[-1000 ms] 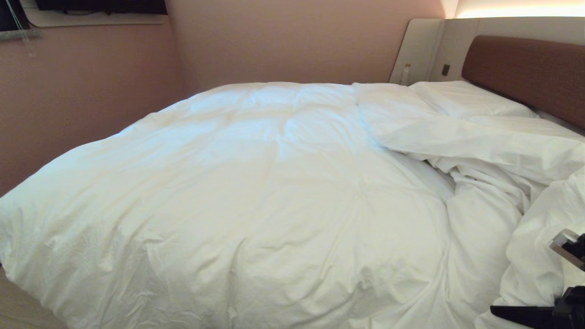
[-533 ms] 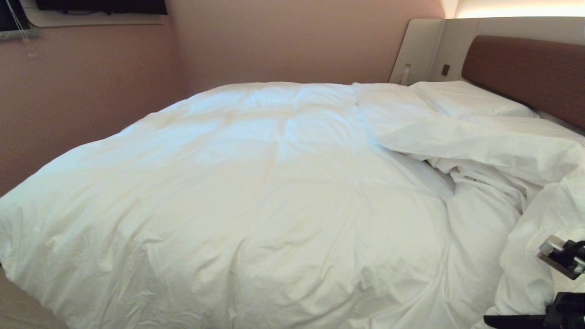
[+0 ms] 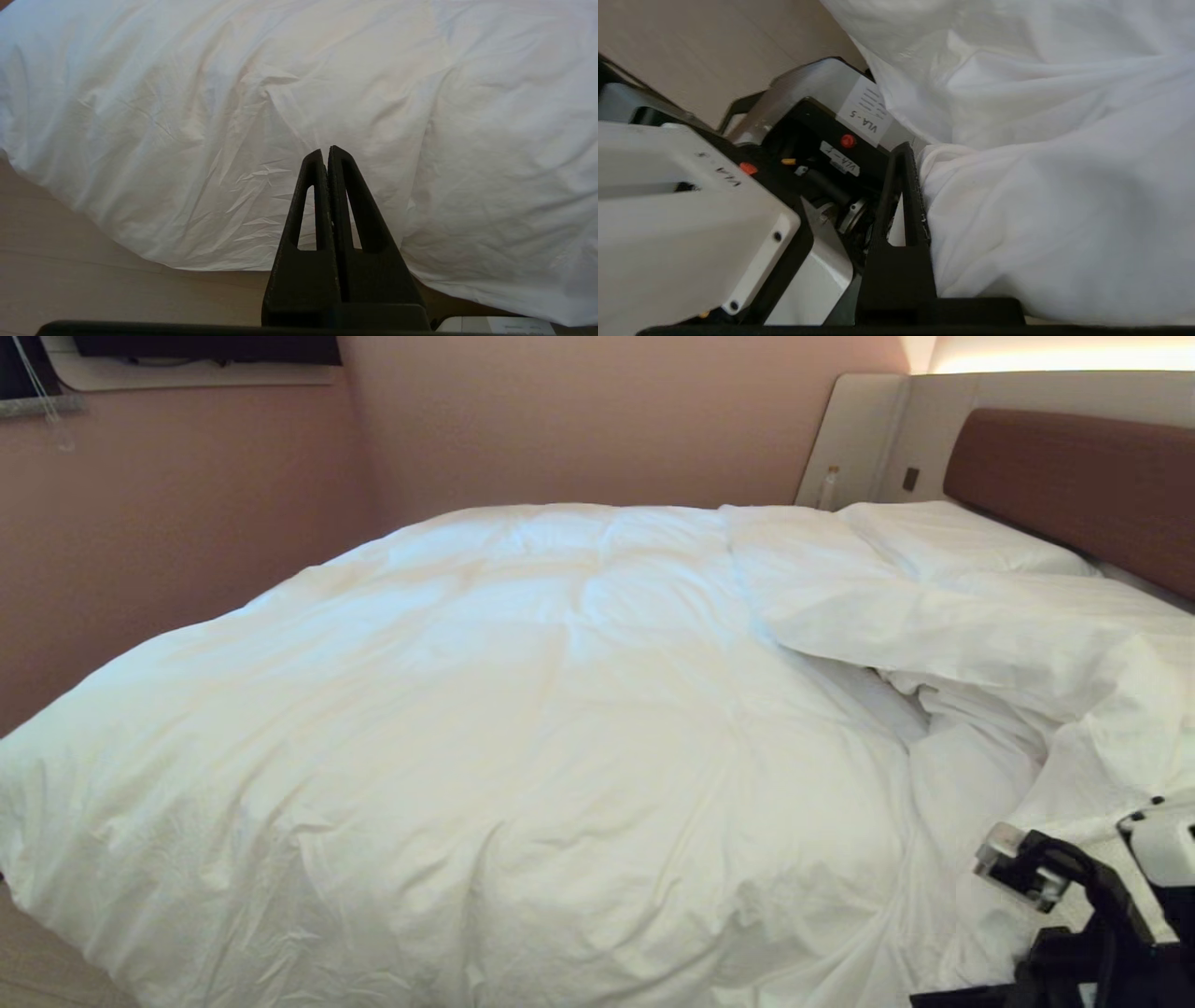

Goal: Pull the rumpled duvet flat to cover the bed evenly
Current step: Flatten the corners of the folded blanket

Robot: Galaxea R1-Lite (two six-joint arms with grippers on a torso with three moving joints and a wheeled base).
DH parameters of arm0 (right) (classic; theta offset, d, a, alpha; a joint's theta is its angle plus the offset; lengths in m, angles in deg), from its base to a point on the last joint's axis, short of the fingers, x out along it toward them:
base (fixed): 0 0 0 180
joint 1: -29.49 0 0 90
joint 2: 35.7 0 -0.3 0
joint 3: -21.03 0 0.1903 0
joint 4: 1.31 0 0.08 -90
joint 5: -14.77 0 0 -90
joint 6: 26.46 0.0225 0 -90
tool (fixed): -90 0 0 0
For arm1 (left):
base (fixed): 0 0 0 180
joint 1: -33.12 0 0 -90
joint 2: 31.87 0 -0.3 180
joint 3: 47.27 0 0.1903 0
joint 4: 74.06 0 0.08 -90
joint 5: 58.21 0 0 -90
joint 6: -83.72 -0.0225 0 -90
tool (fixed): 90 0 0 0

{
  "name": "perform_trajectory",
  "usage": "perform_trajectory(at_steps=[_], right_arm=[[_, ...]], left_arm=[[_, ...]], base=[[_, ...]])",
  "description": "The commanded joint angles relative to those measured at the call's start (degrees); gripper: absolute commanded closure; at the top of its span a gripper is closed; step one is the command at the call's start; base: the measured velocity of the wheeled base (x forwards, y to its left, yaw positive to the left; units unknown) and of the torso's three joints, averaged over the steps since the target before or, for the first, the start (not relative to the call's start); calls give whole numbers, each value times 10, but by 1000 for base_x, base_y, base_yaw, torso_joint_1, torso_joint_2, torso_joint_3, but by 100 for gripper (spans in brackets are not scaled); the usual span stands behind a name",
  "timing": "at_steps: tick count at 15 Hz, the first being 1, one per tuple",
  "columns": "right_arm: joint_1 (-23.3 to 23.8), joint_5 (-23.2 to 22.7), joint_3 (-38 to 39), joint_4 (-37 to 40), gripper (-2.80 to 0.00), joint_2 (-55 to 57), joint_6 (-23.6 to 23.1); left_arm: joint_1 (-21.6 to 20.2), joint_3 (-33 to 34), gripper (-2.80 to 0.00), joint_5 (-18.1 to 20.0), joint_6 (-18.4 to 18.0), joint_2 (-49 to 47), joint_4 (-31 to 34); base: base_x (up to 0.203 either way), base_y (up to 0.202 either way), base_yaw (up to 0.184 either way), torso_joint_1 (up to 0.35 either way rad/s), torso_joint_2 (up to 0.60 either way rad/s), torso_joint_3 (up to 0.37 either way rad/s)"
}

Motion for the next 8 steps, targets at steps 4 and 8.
perform_trajectory(at_steps=[4, 8], right_arm=[[-149, 256, 25, -160, 0, 177, 124], [-173, 296, 41, -229, 0, 235, 166]], left_arm=[[0, 0, 0, 0, 0, 0, 1], [0, 0, 0, 0, 0, 0, 1]], base=[[0, 0, 0, 0, 0, 0], [0, 0, 0, 0, 0, 0]])
